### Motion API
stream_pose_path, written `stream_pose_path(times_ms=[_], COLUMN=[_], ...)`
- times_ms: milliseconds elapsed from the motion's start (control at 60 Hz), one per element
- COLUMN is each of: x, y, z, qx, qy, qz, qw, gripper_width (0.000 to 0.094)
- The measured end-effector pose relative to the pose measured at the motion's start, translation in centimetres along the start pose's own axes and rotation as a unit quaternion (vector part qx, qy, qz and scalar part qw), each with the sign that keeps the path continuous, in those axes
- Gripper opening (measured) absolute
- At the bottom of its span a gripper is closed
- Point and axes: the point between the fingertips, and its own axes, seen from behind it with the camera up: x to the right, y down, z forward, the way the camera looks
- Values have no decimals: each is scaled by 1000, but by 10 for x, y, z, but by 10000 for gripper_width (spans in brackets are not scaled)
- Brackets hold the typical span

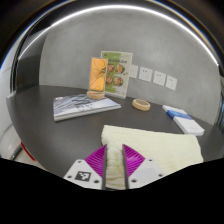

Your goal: Fold towel

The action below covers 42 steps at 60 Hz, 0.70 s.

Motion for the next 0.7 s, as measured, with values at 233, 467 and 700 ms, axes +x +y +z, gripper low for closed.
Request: stream_pose_path(times_ms=[233, 467, 700], x=[1, 40, 212], y=[-4, -55, -67], z=[0, -28, -54], qx=[34, 73, 88], qy=[19, 5, 116], qz=[14, 69, 131], qw=[999, 995, 981], gripper_width=[46, 9, 11])
